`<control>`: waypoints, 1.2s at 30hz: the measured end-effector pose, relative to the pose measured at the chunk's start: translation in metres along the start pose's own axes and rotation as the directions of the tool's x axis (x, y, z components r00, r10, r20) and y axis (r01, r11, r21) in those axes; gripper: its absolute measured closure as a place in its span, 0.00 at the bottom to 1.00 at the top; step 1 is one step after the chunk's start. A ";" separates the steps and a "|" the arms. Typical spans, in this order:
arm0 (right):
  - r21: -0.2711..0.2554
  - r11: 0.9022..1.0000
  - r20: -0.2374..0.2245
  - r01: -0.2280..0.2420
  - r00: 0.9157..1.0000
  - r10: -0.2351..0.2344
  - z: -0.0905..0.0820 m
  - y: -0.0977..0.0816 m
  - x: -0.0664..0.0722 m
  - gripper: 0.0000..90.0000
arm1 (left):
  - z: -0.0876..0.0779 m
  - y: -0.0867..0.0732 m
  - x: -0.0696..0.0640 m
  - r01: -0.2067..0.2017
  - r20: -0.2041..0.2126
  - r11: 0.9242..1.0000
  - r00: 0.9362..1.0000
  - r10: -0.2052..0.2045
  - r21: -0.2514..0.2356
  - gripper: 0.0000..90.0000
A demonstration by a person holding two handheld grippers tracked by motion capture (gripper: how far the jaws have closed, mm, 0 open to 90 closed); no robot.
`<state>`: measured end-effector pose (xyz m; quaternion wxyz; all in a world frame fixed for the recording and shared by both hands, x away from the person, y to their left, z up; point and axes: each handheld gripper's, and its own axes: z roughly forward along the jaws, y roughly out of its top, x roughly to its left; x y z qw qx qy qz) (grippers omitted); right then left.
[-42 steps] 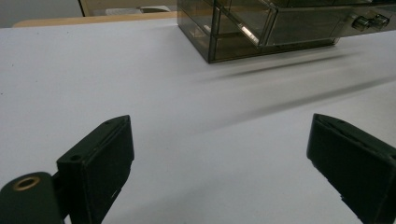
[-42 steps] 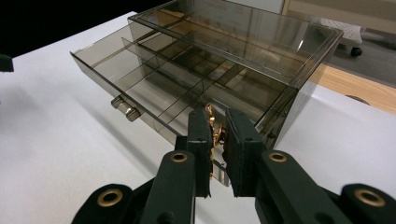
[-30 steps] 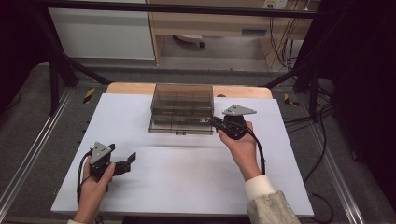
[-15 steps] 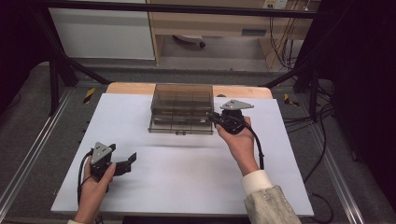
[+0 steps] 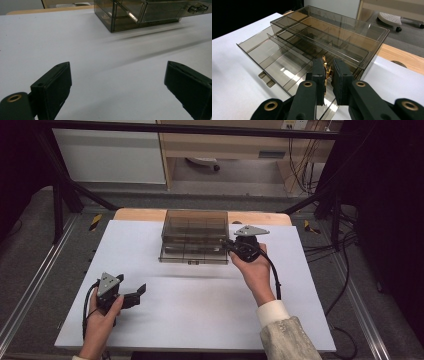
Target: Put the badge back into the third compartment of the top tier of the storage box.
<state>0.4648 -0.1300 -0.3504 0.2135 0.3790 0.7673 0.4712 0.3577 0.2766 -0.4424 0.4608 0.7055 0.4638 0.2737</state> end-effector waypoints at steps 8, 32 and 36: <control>0.003 1.000 0.001 -0.005 1.000 0.005 0.003 -0.001 0.000 0.90 | 0.001 0.000 0.000 -0.003 -0.003 1.000 1.000 0.003 0.001 0.08; 0.022 1.000 -0.011 0.013 1.000 -0.013 0.011 0.000 0.007 0.90 | 0.001 0.000 0.000 -0.001 -0.001 1.000 1.000 0.001 0.005 0.08; 0.030 0.999 -0.015 0.014 1.000 -0.013 0.012 0.000 0.007 0.90 | 0.001 0.000 0.000 -0.002 0.000 1.000 1.000 0.002 0.007 0.08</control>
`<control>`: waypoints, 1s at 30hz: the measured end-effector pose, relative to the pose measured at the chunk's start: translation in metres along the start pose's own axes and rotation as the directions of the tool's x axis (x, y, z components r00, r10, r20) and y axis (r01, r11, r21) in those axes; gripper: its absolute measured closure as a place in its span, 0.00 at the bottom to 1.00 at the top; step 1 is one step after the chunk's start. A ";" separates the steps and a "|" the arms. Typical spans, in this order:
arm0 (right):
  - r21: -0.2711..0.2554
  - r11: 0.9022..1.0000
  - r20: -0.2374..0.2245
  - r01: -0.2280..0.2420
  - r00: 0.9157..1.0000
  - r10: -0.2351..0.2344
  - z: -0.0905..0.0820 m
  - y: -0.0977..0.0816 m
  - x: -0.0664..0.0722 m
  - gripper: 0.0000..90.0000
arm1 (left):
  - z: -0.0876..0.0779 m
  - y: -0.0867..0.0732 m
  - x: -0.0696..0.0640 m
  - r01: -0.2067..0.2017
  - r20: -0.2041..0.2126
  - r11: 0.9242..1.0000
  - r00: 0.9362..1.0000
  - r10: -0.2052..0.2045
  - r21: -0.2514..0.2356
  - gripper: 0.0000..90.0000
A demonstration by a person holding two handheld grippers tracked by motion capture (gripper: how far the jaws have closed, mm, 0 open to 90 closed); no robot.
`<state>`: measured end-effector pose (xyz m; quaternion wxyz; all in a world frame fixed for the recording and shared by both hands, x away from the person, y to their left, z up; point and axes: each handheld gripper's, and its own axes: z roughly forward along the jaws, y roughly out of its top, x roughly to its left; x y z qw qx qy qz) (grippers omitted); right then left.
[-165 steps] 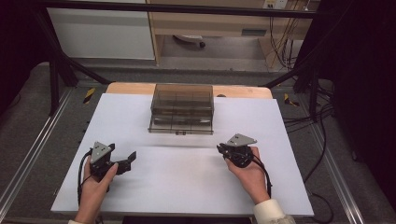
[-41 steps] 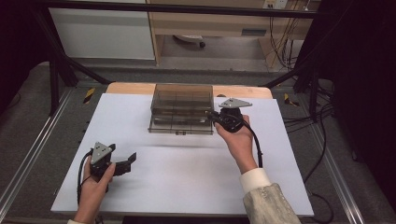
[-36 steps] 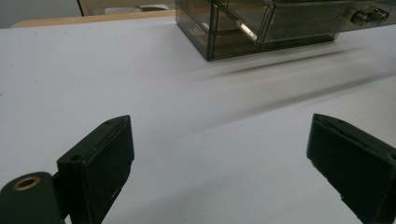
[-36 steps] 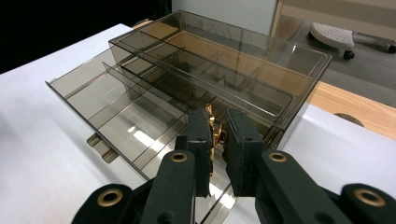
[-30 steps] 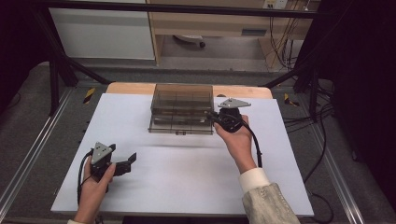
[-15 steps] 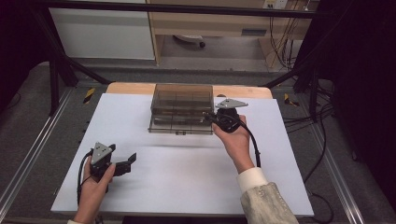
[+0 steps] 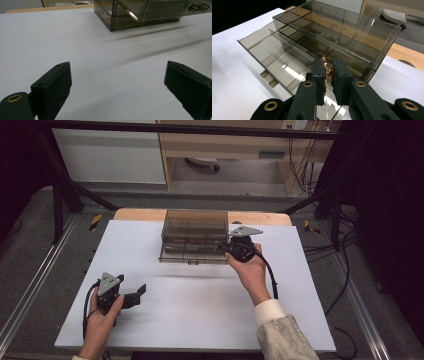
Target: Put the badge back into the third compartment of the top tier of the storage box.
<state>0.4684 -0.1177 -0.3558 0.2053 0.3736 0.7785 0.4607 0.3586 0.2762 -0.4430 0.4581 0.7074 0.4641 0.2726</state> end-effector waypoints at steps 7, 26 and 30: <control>0.008 1.000 -0.005 0.006 1.000 -0.006 0.003 0.000 0.002 0.90 | 0.000 0.000 0.000 0.002 0.000 1.000 1.000 -0.002 0.001 0.08; 0.024 1.000 -0.002 0.006 1.000 -0.006 0.005 0.000 0.002 0.90 | -0.001 0.000 0.003 0.014 -0.007 1.000 1.000 -0.014 -0.002 0.08; 0.029 1.000 -0.006 0.013 1.000 -0.013 0.007 0.000 0.003 0.90 | 0.000 0.000 0.002 0.008 -0.003 1.000 1.000 -0.008 0.000 0.08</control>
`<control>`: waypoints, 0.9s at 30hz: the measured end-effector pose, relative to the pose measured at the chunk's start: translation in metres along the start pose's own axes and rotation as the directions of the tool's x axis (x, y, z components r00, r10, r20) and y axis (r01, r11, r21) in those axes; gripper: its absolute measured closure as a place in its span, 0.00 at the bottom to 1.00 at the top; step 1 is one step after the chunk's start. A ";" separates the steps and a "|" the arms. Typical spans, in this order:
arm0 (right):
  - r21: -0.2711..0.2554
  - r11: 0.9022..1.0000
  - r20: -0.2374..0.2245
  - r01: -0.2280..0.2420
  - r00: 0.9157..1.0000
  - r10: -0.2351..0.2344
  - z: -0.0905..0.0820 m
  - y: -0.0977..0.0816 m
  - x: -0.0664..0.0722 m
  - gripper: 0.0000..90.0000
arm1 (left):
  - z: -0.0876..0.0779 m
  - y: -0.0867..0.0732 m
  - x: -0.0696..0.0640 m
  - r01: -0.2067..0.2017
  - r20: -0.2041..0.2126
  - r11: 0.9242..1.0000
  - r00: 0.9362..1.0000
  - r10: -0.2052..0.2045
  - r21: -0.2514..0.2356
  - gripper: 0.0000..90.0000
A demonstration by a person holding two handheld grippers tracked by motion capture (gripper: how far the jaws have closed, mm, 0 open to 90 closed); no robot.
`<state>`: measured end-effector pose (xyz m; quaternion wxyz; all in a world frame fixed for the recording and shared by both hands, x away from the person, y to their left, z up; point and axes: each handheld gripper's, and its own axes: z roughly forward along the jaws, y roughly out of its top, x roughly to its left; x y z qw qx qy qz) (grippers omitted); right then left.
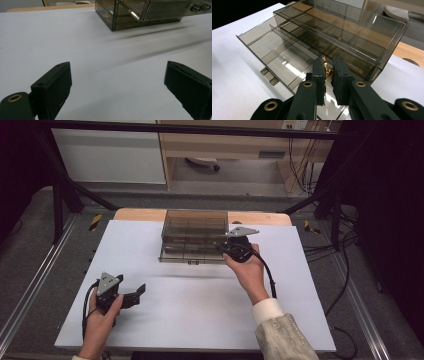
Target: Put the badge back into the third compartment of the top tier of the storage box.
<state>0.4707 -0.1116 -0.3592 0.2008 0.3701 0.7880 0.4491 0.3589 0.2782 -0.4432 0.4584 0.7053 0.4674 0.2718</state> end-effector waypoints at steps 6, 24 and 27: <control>0.005 1.000 -0.006 0.006 1.000 -0.006 0.002 0.000 0.002 0.90 | -0.001 0.000 0.002 0.012 -0.004 1.000 1.000 -0.012 -0.006 0.08; 0.025 1.000 -0.010 0.019 1.000 -0.019 0.008 -0.003 0.008 0.90 | 0.000 0.000 0.001 0.002 -0.001 1.000 1.000 -0.002 0.001 0.08; 0.031 0.999 0.001 0.014 1.000 -0.014 0.009 -0.003 0.009 0.90 | -0.001 0.000 0.001 0.004 0.001 1.000 1.000 -0.004 -0.001 0.08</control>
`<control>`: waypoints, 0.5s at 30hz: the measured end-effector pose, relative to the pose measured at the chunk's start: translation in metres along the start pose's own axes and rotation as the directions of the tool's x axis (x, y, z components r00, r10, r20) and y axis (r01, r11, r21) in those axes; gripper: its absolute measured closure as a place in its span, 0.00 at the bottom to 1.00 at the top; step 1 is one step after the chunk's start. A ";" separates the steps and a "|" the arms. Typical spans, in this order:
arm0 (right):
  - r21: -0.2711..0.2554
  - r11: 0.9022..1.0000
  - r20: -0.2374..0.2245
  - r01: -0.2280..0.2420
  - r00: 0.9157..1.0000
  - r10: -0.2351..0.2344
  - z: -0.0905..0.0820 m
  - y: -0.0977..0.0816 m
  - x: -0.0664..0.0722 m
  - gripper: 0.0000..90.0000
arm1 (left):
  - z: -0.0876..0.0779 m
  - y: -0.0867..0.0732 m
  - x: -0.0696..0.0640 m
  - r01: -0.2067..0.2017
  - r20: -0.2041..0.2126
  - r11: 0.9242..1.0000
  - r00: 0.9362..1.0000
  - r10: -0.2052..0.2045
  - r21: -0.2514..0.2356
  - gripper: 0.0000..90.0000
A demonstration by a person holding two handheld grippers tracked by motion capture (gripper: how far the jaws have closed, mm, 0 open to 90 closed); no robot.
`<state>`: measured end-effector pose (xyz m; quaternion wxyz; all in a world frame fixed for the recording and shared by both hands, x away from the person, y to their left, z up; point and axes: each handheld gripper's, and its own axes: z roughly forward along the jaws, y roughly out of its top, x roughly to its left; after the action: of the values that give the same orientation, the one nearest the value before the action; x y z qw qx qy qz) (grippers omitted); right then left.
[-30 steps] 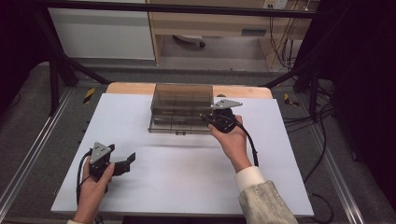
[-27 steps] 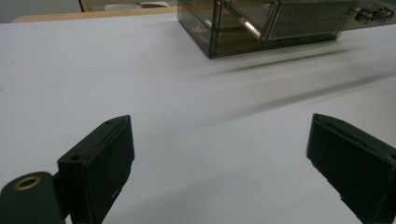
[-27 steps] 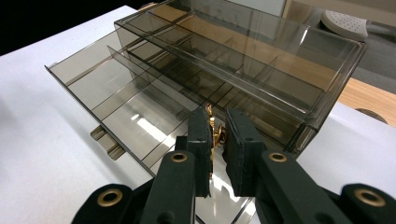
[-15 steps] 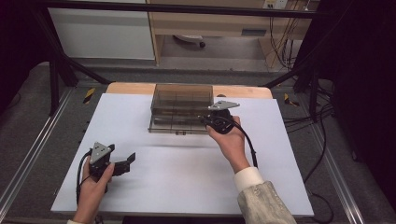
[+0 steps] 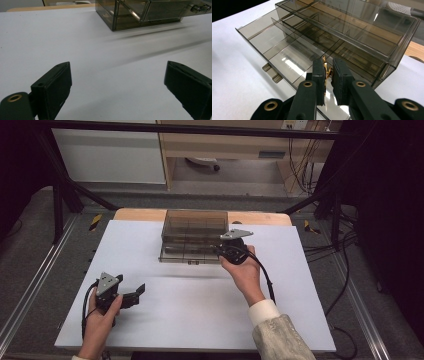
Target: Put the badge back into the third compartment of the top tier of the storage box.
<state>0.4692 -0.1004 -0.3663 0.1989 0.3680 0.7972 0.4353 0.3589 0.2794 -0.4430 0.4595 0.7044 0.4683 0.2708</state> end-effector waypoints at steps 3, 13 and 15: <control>-0.002 1.000 -0.001 0.002 1.000 -0.002 0.001 0.000 0.000 0.90 | 0.000 0.000 0.000 0.000 0.001 1.000 1.000 0.000 0.001 0.08; -0.081 0.995 0.073 -0.060 0.995 0.066 -0.010 0.004 -0.005 0.60 | 0.001 0.000 0.000 -0.002 0.000 1.000 1.000 0.002 0.006 0.08; -0.084 0.994 0.079 -0.064 0.994 0.071 -0.012 0.004 -0.007 0.58 | 0.001 0.000 -0.001 -0.003 0.001 1.000 1.000 0.003 0.006 0.08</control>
<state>0.4678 -0.1102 -0.3562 0.2314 0.4039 0.7572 0.4583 0.3598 0.2783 -0.4436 0.4572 0.7065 0.4681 0.2697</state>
